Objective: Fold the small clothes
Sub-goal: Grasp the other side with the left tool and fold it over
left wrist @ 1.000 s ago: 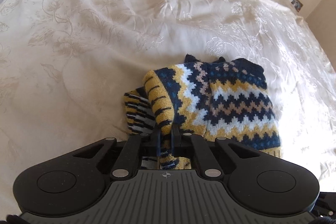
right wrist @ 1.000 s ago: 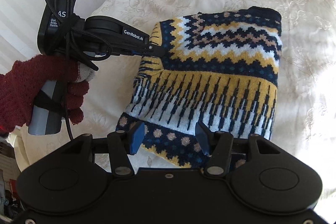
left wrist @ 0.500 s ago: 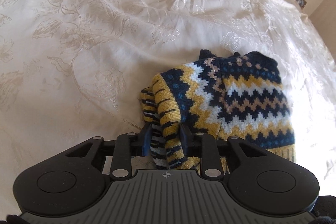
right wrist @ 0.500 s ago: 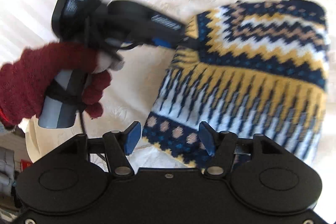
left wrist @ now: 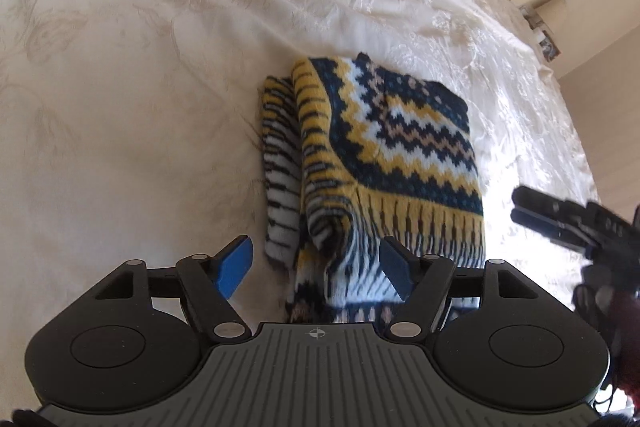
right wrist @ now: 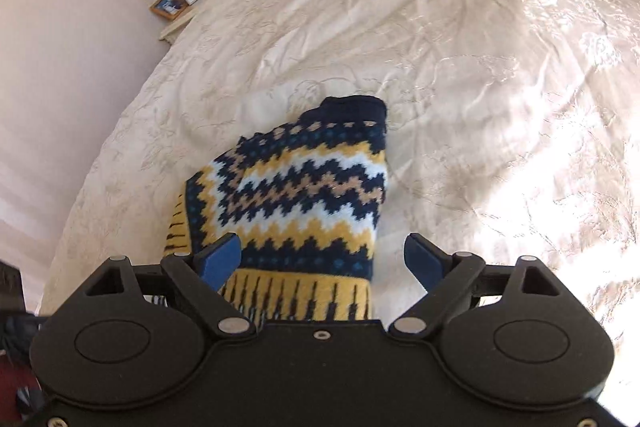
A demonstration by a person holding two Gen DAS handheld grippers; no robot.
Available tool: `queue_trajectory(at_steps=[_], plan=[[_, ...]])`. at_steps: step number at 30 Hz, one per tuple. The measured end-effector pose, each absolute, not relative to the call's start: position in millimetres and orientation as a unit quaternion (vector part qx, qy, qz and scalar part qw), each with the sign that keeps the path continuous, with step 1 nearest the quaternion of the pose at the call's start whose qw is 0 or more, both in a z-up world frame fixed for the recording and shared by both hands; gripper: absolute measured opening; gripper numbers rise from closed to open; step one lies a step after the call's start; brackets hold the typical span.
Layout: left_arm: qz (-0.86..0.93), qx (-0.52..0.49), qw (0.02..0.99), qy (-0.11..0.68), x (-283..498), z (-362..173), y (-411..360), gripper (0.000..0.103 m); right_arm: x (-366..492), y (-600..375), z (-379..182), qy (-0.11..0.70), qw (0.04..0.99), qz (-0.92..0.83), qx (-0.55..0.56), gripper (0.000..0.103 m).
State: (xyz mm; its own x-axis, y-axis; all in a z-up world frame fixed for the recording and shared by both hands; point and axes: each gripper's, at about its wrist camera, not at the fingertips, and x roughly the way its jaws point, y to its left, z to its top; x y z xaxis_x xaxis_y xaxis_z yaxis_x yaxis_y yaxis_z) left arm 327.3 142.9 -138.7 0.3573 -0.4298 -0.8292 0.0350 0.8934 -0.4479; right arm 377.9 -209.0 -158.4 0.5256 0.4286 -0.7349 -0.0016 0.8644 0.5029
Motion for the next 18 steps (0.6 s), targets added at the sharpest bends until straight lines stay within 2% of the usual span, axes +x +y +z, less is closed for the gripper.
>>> queue_trajectory(at_steps=[13,16,18], plan=[[-0.175,-0.180,0.765,0.593,322.2,-181.1,109.3,0.069,434.4,-196.5,-220.1,0.535,0.778,0.138,0.298,0.091],[-0.178,-0.192,0.756,0.600,327.4,-190.1,105.5,0.075,446.5,-186.1,-229.0,0.548,0.764,0.151,0.304,0.095],[-0.184,-0.206,0.749,0.603,331.2,-196.5,103.4,0.084,453.3,-178.3,-233.4,0.553,0.754,0.166,0.313,0.098]])
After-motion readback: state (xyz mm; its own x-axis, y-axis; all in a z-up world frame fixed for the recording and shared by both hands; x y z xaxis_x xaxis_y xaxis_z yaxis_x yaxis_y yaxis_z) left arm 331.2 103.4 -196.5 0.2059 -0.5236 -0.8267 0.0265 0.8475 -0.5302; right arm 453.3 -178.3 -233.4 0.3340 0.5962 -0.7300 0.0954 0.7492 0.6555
